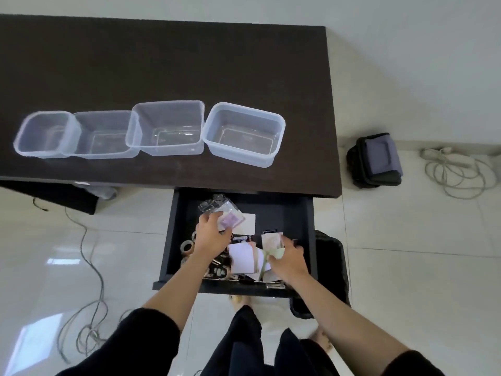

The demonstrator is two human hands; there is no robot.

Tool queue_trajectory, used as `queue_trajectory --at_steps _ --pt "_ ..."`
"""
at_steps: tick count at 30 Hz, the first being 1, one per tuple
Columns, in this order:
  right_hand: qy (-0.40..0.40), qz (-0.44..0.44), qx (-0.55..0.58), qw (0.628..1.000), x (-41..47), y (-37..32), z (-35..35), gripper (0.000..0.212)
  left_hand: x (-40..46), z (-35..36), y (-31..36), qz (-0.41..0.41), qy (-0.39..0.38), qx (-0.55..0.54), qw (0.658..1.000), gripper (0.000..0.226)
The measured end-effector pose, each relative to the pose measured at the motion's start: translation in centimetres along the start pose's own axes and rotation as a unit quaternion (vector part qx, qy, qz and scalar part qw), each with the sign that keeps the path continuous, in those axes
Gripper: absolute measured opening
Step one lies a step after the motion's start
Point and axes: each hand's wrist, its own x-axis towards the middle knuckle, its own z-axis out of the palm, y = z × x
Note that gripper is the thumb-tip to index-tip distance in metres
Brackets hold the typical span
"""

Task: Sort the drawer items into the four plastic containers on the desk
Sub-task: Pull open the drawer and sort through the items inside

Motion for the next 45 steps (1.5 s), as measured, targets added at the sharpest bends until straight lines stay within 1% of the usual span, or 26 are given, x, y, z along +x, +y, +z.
queue_trajectory --at_steps 3,6,9,11,13,15,18,20,22,24,26,29,32,33,35,37,39,42,45 --pt "0.007 0.029 -0.006 1.000 0.9 -0.1 0.9 0.072 2.8 -0.2 0.0 -0.009 -0.061 0.063 0.996 0.066" --pt "0.017 0.046 -0.026 0.998 1.3 -0.3 1.6 0.075 4.9 0.0 0.1 -0.054 -0.102 0.073 0.991 0.076" --pt "0.030 0.051 -0.029 0.998 1.5 -0.6 2.1 0.076 5.8 0.8 0.3 -0.096 -0.101 0.107 0.984 0.080" --pt "0.033 0.058 -0.031 0.997 1.5 -0.7 2.2 0.077 6.1 1.3 0.4 -0.108 -0.076 0.135 0.982 0.076" --pt "0.032 0.061 -0.036 0.997 1.5 -0.8 2.3 0.078 6.4 1.7 0.1 -0.100 -0.048 0.134 0.985 0.072" --pt "0.034 0.058 -0.039 0.997 1.5 -0.9 2.3 0.078 6.8 1.9 -0.3 -0.084 -0.046 0.089 0.991 0.066" --pt "0.048 0.039 -0.020 0.998 1.4 -0.9 2.0 0.077 6.9 1.7 -0.8 -0.063 -0.067 0.016 0.996 0.053" --pt "0.060 0.016 0.018 0.998 1.1 -0.8 1.5 0.070 6.6 1.5 -1.2 -0.047 -0.061 -0.004 0.997 0.042" --pt "0.077 -0.011 0.065 0.995 0.8 -0.4 0.9 0.057 6.2 1.3 -1.7 -0.040 -0.046 -0.015 0.998 0.029" --pt "0.084 -0.028 0.080 0.993 0.4 0.0 0.1 0.049 5.6 1.0 -2.2 -0.040 -0.032 -0.030 0.998 0.028" --pt "0.078 -0.034 0.068 0.994 0.5 0.5 -0.4 0.045 5.3 0.7 -2.7 -0.047 -0.040 -0.034 0.998 0.030" --pt "0.050 -0.040 0.051 0.997 0.3 0.9 -0.7 0.045 4.5 0.4 -2.6 -0.033 -0.079 -0.019 0.996 0.033" --pt "0.039 -0.047 0.048 0.997 0.4 1.0 -0.7 0.047 4.6 0.4 -1.7 -0.027 -0.112 0.011 0.993 0.021" --pt "0.040 -0.052 0.050 0.997 0.3 1.0 -0.8 0.047 4.6 0.4 -1.3 -0.019 -0.109 0.045 0.993 0.016" --pt "0.048 -0.060 0.046 0.996 0.0 1.2 -0.9 0.044 4.4 0.3 -0.6 0.001 -0.079 0.114 0.990 0.008" --pt "0.063 -0.073 0.044 0.994 -0.5 1.5 -1.0 0.040 3.9 0.2 -0.1 0.012 -0.041 0.137 0.990 0.008" --pt "0.078 -0.093 0.045 0.992 -1.2 1.7 -1.1 0.038 3.4 0.1 0.2 0.012 -0.007 0.133 0.991 0.010" --pt "0.106 -0.116 0.057 0.986 -2.1 2.0 -1.7 0.045 2.5 -0.8 0.5 0.006 0.038 0.110 0.993 0.010" --pt "0.136 -0.131 0.066 0.980 -2.9 2.4 -2.6 0.047 1.4 -2.0 1.2 0.002 0.061 0.093 0.994 0.014"
